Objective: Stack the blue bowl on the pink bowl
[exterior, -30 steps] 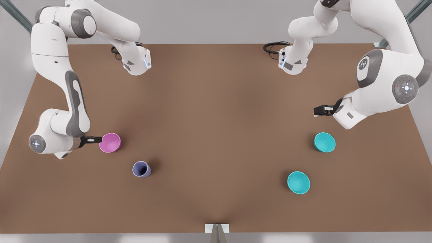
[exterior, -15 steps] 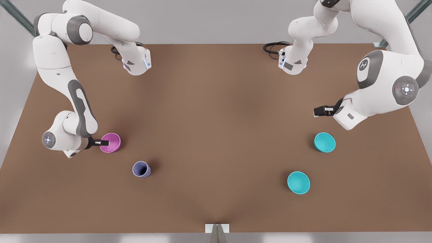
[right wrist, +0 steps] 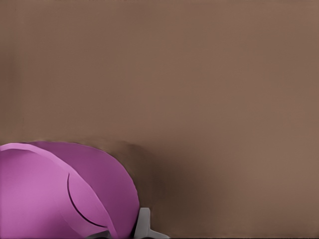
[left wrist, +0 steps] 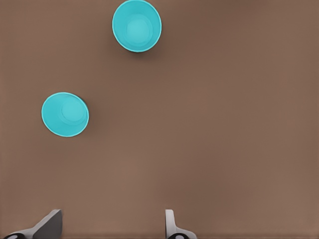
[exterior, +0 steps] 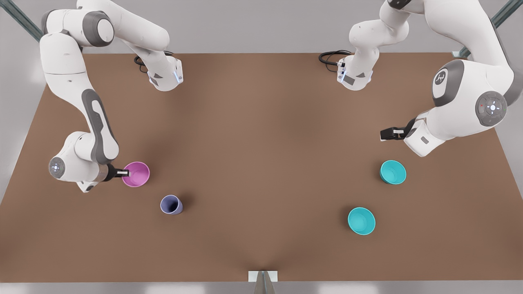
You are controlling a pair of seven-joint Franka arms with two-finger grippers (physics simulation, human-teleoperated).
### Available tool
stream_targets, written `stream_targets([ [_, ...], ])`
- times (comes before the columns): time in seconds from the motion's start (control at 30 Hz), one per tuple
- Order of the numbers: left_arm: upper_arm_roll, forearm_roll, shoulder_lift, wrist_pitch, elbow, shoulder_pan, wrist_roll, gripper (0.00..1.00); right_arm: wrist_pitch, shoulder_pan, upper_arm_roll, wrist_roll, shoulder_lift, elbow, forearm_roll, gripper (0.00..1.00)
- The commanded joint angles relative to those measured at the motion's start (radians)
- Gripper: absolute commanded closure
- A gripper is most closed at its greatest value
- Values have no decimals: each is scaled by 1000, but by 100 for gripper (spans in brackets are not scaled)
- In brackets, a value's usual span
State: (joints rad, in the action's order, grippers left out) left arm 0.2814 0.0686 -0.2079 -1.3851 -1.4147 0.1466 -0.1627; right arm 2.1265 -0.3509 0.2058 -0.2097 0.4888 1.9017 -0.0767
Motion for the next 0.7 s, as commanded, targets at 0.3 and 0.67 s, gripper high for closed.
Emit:
stream_targets([
  [0.3, -1, -1, -2, 9, 0, 2, -8, 0, 159, 636, 63, 950, -78, -18, -347, 79],
  [0.67, -1, 0, -2, 26, 0, 2, -9, 0, 222, 899, 53, 1514, 582, -786, -187, 79],
])
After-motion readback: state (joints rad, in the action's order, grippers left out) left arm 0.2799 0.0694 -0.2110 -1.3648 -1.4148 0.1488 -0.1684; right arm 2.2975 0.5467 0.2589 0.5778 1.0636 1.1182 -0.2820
